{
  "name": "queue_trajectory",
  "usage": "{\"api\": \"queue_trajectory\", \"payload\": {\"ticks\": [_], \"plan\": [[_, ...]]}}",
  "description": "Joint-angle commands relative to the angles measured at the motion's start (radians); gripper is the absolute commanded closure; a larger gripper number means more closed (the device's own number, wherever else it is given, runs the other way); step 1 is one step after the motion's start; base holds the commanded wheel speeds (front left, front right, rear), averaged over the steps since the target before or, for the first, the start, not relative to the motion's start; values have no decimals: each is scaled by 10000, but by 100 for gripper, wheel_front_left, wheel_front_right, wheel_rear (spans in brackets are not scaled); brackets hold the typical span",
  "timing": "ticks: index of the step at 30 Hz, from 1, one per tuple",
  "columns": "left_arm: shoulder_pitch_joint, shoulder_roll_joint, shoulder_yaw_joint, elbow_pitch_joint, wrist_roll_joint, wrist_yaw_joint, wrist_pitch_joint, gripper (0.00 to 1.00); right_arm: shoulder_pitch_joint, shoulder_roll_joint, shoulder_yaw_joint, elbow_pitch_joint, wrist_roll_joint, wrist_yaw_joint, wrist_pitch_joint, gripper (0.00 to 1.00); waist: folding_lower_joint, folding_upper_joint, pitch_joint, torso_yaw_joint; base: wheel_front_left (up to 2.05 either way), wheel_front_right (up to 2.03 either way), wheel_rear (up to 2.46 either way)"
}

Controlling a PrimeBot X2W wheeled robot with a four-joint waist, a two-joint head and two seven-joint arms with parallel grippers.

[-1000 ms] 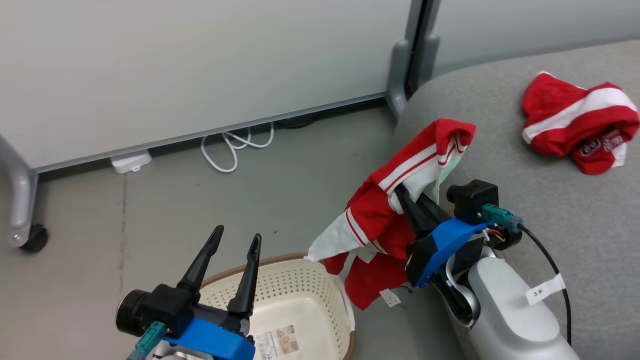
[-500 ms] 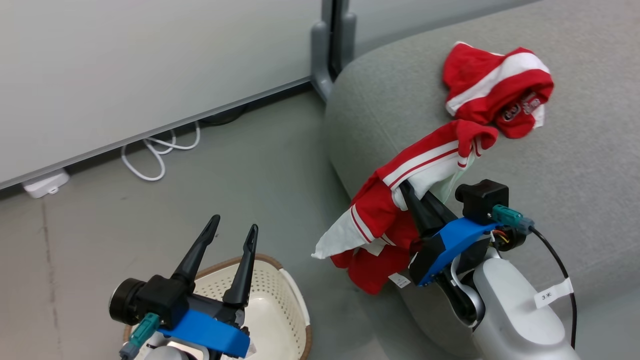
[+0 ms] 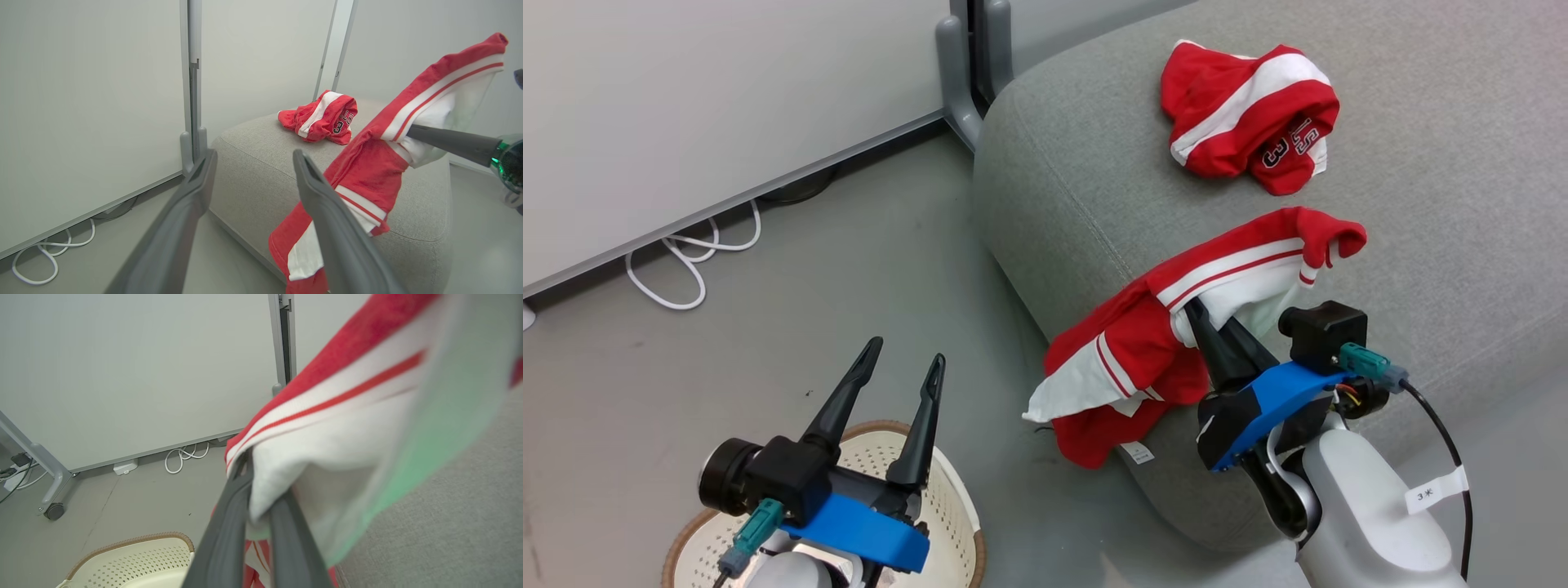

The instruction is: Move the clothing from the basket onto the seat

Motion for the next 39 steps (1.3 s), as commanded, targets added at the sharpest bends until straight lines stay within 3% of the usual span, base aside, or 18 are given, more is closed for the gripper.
{"api": "queue_trajectory", "payload": {"ticks": [1, 8, 19, 32, 39], "plan": [[-117, 44, -20, 20, 62, -18, -28, 0, 72, -2, -22, -39, 56, 5, -80, 100, 0, -1, 11, -48, 0, 0, 0], [-97, 34, -105, 2, 71, -18, -30, 0, -23, -3, -153, 2, 145, 5, -107, 100, 0, -1, 36, 15, 0, 0, 0], [-319, 159, -86, -196, 175, -18, -30, 0, -1034, -3, -1203, -258, -265, 5, 3, 100, 0, -1, 588, 375, 0, 0, 0], [-1258, 635, -622, -792, 310, -18, -28, 0, -4698, -313, -4319, -1573, -1026, 5, 1377, 100, 0, -1, 2193, 1029, 0, 0, 0], [-1836, 855, -793, -1071, 376, -19, -28, 0, -6804, -1365, -5729, -1979, -1388, 5, 2303, 100, 0, -1, 3173, 1528, 0, 0, 0]]}}
